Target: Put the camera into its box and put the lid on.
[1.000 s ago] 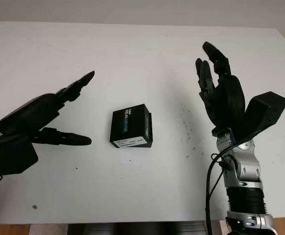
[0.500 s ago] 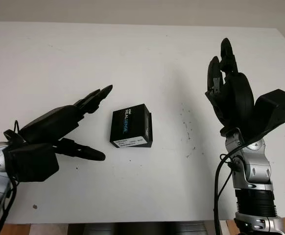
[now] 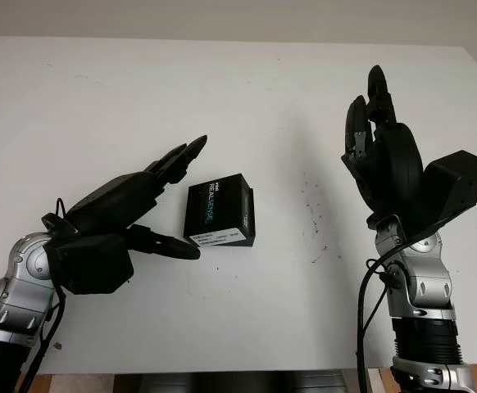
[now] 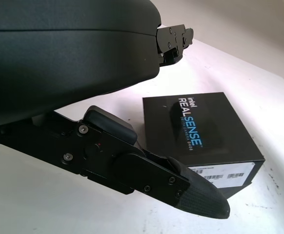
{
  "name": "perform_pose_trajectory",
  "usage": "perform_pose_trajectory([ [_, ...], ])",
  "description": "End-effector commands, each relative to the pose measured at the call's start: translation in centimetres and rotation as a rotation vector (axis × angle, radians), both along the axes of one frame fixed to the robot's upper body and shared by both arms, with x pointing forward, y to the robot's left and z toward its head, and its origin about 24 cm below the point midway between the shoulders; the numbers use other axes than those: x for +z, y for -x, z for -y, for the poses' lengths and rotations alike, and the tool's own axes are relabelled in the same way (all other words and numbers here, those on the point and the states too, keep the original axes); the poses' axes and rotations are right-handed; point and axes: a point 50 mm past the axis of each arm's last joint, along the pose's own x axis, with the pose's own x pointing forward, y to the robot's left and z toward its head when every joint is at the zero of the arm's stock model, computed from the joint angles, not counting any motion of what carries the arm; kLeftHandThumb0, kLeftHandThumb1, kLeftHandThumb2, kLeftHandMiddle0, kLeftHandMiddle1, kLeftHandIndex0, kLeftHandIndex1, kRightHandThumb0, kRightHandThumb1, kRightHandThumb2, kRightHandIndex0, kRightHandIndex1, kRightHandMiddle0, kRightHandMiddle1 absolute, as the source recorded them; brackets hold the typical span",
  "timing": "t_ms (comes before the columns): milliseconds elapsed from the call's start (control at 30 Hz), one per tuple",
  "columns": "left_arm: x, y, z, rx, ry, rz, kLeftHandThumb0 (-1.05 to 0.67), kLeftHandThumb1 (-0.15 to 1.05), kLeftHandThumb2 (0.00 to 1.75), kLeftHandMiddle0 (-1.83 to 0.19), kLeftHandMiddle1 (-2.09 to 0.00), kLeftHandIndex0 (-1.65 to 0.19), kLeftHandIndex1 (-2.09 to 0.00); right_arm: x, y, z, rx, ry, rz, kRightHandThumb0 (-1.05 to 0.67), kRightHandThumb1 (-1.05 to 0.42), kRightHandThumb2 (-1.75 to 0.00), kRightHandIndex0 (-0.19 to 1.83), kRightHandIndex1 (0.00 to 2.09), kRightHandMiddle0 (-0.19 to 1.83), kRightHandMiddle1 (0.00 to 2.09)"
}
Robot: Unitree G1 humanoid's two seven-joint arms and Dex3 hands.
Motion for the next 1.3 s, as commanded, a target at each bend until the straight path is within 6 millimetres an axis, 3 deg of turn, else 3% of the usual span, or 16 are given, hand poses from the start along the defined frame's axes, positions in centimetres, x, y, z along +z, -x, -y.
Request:
perform_pose_trajectory([
  [0, 0.2, -0.2, 0.2, -0.004, 0.000, 0.012, -0.92, 0.97, 0.05, 0.15, -0.06, 0.17, -0.03, 0.2, 0.2, 0.0, -0.002, -0.004, 0.007, -0.62, -1.05, -0.64, -0.16, 0.05, -0.14, 0.06],
  [633, -0.1, -0.6, 0.5, -0.003, -0.048, 0.017, -0.87, 0.96, 0.05, 0.06, -0.07, 0.12, -0.07, 0.1, 0.1, -0.1, 0.006, -0.015, 0.014, -0.63, -1.05, -0.63, -0.16, 0.05, -0.13, 0.06],
  [1267, -0.5, -0.7, 1.7, 0.014, 0.015, 0.004, -0.84, 0.94, 0.05, 0.04, -0.06, 0.11, -0.07, 0.0, 0.1, -0.1, 0.006, -0.009, 0.017, -0.63, -1.05, -0.64, -0.16, 0.06, -0.14, 0.05],
])
